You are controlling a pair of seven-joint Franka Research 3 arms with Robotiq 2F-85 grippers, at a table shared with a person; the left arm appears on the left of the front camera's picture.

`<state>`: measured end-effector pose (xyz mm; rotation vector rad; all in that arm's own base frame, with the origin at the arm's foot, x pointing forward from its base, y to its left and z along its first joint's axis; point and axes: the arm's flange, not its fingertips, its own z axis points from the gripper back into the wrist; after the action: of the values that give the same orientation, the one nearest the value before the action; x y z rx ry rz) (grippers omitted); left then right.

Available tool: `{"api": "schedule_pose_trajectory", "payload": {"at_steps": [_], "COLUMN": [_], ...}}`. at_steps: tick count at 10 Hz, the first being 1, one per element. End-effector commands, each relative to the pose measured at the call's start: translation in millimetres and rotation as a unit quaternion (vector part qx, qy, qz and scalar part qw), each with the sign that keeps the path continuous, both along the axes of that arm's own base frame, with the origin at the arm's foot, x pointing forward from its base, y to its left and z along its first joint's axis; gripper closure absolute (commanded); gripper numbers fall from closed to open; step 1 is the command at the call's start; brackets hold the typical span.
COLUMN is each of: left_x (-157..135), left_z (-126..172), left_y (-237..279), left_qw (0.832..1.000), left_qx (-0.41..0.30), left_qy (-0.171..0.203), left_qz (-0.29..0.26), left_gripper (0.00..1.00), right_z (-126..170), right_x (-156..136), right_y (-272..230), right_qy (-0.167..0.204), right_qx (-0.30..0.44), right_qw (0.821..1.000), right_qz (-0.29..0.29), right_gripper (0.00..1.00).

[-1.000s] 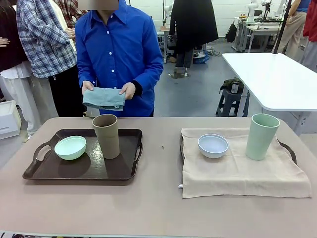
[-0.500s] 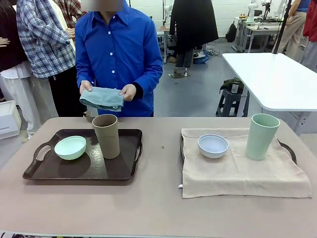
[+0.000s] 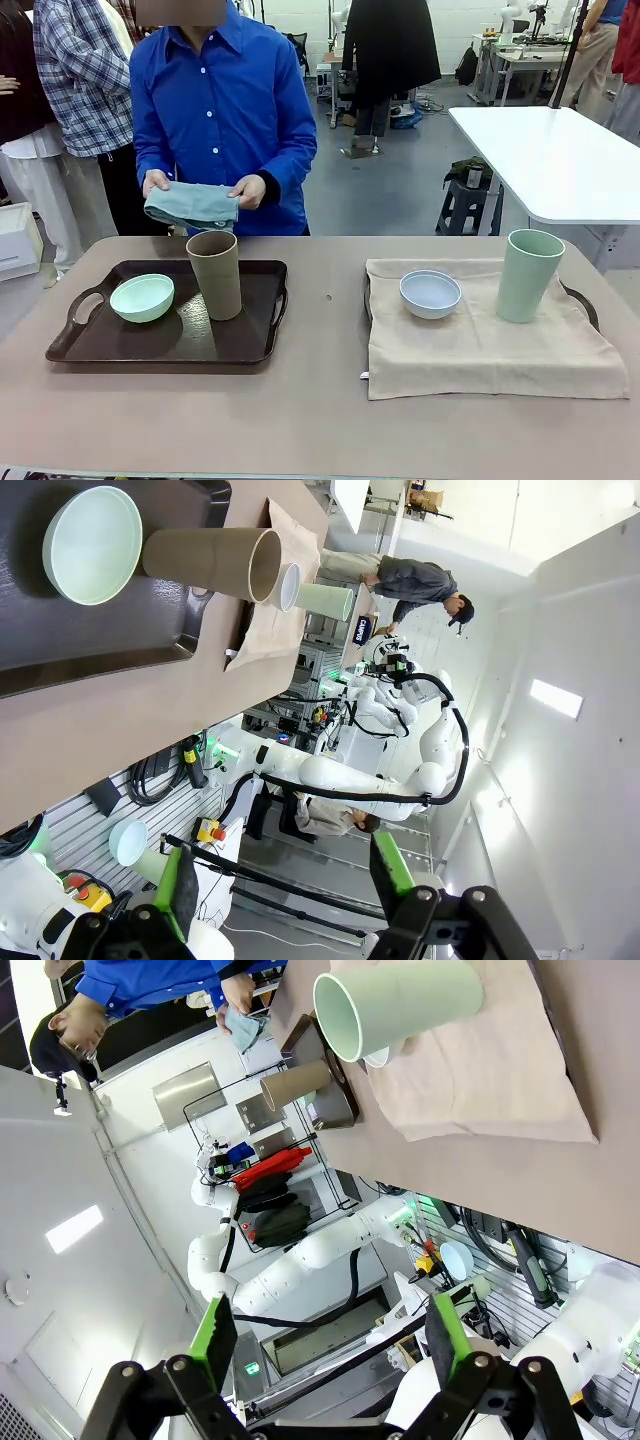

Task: Set up a tray with a mat and arrange the tableware.
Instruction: Pick up the Picnic Bowl and Reusable plastic cup from the Handle tray in front of the human's position and hold them in the air.

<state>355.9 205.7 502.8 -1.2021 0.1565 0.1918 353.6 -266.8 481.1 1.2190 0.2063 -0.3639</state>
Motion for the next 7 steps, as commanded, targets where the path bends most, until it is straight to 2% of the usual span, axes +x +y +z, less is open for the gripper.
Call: {"api": "schedule_pose_trajectory", "payload": {"at_steps": [1,7], "left_x": [0.0,0.0], "left_z": [3.3,3.3], "left_y": [2.2,2.2], "left_qw": [1.000,1.000], "left_qx": [-0.002,-0.002], "left_qy": [0.005,0.005], "left_qz": [-0.003,-0.003], "left_gripper": [0.08,0.08], "right_z": [0.1,0.1], "right_x": [-1.0,-1.0], "right_y": [0.6,0.6], "right_qy": [0.007,0.007], "right_qx": [0.005,0.005], "right_qw": [1.000,1.000], "right_qz": [-0.006,-0.006], "right_gripper": [0.00,0.00]}}
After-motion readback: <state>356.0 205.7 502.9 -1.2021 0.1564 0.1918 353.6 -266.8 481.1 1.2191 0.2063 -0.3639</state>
